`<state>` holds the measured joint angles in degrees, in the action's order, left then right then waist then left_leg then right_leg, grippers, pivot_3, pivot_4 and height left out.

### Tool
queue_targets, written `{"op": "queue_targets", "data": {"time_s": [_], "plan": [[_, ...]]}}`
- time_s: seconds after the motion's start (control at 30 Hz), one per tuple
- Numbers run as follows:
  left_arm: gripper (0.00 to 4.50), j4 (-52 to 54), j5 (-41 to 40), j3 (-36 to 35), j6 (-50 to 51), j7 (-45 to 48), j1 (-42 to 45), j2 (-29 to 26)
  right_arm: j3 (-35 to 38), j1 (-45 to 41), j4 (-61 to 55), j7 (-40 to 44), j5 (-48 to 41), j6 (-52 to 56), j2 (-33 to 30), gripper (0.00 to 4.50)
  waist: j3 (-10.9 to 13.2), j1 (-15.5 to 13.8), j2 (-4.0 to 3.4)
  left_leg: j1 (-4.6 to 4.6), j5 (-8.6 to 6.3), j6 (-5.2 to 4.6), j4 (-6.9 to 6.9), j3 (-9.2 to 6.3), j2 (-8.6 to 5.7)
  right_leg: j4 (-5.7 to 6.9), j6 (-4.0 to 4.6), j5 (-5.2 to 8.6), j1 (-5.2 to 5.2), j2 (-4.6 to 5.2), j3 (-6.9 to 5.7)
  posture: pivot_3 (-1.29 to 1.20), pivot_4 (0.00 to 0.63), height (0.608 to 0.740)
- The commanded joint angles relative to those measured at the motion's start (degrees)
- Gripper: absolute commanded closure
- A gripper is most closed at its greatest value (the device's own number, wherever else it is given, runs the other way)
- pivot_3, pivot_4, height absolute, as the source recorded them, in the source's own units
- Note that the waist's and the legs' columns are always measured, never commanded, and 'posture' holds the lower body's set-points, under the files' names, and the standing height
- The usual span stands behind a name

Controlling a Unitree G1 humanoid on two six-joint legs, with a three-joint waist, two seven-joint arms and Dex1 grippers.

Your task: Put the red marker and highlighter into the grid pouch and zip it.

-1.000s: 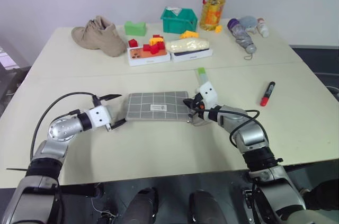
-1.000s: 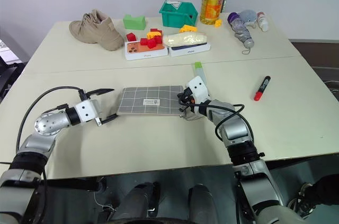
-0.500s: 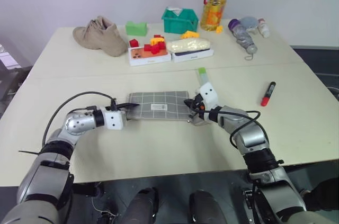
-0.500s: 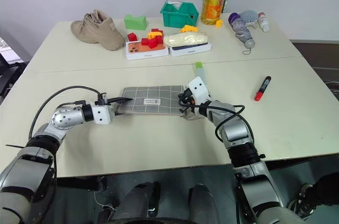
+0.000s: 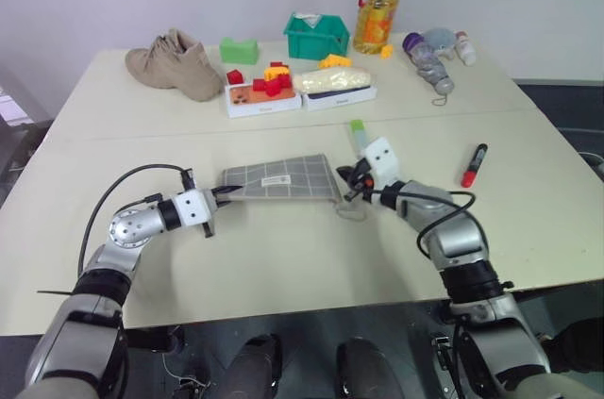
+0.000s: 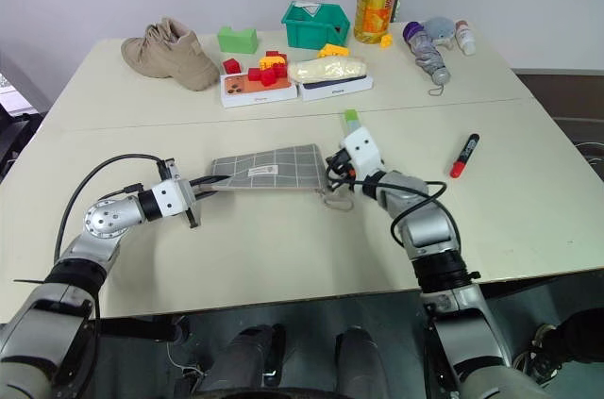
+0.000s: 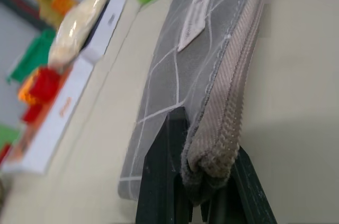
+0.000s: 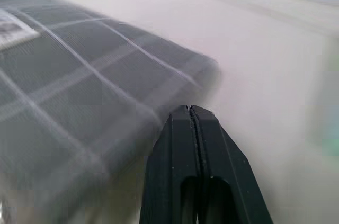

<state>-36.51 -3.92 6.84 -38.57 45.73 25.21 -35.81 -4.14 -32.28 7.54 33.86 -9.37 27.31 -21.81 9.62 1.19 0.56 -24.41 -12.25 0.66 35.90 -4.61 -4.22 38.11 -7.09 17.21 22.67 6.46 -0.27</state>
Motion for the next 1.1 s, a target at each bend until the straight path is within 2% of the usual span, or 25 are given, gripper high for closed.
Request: {"op": "queue_targets", "data": {"time_s": [0.03, 0.1, 0.2, 0.4, 0.7, 0.8, 0.97, 1.0, 1.1], "plan": [[4.50, 17.59, -5.14, -5.02, 17.78, -6.66, -6.86, 0.89, 3.60, -2.25, -4.85, 3.66, -2.52, -0.03, -4.26, 3.18, 0.01, -0.03, -0.02, 0.00, 0.00, 0.00, -0.01, 0.01, 0.00, -0.01, 0.00, 0.00, 0.00, 0.01, 0.03, 0.00, 0.150, 0.739], [4.50, 26.62, -5.70, -6.34, 26.09, -10.45, -10.79, 2.19, 3.67, -1.82, -6.98, 5.45, -3.69, 1.80, -5.95, 2.06, 0.02, -0.10, -0.01, 0.00, -0.01, -0.01, -0.02, 0.01, 0.00, -0.03, 0.00, 0.00, 0.00, 0.01, 0.05, 0.00, 0.150, 0.739], [4.50, 36.90, -4.67, -6.59, 35.16, -14.14, -15.16, 3.76, 3.31, -0.93, -9.77, 5.53, -4.76, 5.09, -6.12, 0.74, 0.02, -0.19, -0.01, 0.00, 0.00, 0.00, -0.01, -0.01, 0.03, -0.02, 0.01, 0.00, 0.00, -0.02, 0.05, 0.00, 0.150, 0.739], [4.50, 46.91, -2.13, -5.54, 45.68, -19.00, -17.92, 6.97, -0.81, 0.18, -11.54, 0.62, -1.48, 6.74, -1.85, 0.74, 0.02, -0.39, -0.01, 0.01, 0.00, 0.01, 0.02, -0.01, 0.03, -0.02, 0.02, 0.00, -0.03, -0.02, 0.06, 0.00, 0.150, 0.739], [4.50, 50.06, 0.18, -4.94, 50.45, -21.01, -17.36, 9.92, -0.20, -2.31, -8.00, -6.45, -1.99, 12.43, 5.76, 0.74, 0.02, -0.53, -0.01, 0.01, 0.02, 0.06, 0.01, -0.01, 0.00, -0.03, 0.03, 0.00, -0.02, 0.00, 0.05, 0.00, 0.150, 0.739], [4.50, 50.40, 0.56, -4.60, 50.48, -20.60, -17.45, 10.26, 0.83, -2.93, -6.82, -7.45, -2.70, 12.67, 7.32, 1.61, 0.02, -0.51, -0.01, 0.00, 0.02, 0.06, 0.00, -0.01, 0.00, -0.04, 0.04, 0.00, -0.01, 0.00, 0.06, 0.00, 0.150, 0.739], [4.50, 50.45, 0.98, -4.07, 50.51, -20.44, -17.30, 10.82, 2.10, -3.71, -5.26, -7.87, -3.83, 12.61, 9.02, 4.20, 0.02, -0.53, -0.01, 0.00, 0.03, 0.07, 0.00, -0.01, 0.00, -0.03, 0.04, 0.00, -0.01, 0.00, 0.05, 0.00, 0.150, 0.739], [4.50, 50.39, 1.11, -3.95, 50.45, -20.40, -17.18, 10.87, 2.24, -3.81, -5.06, -7.83, -4.11, 12.49, 9.25, 4.44, 0.02, -0.51, -0.01, 0.00, 0.02, 0.07, 0.00, -0.01, 0.00, -0.04, 0.04, 0.00, -0.01, 0.00, 0.05, 0.00, 0.150, 0.739], [4.50, 50.09, 1.39, -3.81, 50.29, -20.40, -16.82, 11.10, 2.07, -3.75, -5.23, -7.33, -4.47, 12.14, 9.41, 4.44, 0.02, -0.49, -0.01, 0.00, 0.02, 0.07, -0.01, -0.01, 0.00, -0.03, 0.04, 0.00, -0.01, 0.00, 0.05, 0.00, 0.150, 0.739]]}}
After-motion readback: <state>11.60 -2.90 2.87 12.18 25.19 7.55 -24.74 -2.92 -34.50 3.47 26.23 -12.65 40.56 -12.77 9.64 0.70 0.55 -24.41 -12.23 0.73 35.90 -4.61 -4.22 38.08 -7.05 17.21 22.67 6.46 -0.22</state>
